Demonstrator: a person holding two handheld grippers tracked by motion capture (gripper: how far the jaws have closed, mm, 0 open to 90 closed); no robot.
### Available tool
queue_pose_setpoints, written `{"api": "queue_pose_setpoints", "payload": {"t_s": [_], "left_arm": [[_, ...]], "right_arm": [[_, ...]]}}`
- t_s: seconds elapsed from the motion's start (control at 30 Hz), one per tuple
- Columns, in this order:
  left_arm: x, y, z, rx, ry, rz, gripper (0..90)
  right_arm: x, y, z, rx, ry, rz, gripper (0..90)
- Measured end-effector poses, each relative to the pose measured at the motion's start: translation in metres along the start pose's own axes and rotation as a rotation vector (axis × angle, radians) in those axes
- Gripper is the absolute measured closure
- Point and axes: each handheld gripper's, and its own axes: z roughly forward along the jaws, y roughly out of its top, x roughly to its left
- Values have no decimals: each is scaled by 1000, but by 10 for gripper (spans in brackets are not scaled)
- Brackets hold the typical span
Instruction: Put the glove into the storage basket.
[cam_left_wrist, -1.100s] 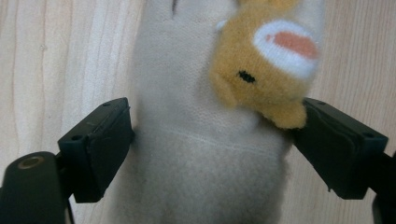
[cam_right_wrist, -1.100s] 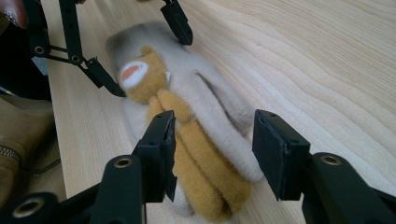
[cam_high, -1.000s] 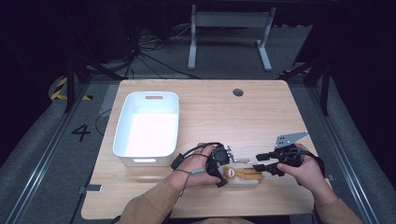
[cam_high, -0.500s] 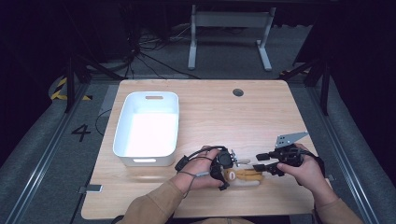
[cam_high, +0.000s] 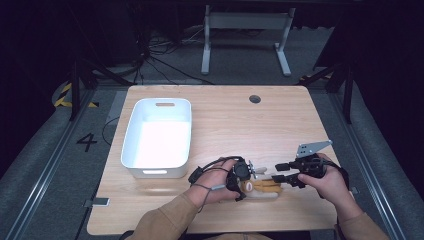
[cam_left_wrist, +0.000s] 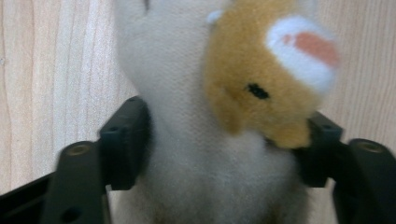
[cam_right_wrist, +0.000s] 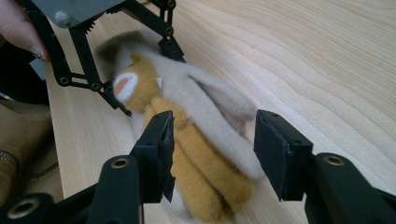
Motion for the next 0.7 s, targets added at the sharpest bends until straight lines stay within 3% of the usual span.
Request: {"api": "queue_pose_setpoints", "payload": {"t_s": [0.57, 0.7], "left_arm": [[-4, 2, -4, 35, 7, -6, 643], [-6, 2, -4, 46, 1, -24, 712]], "right_arm": [[-1, 0, -2, -20, -11, -1, 478], [-2, 0, -4, -29, -16, 0, 478]]}}
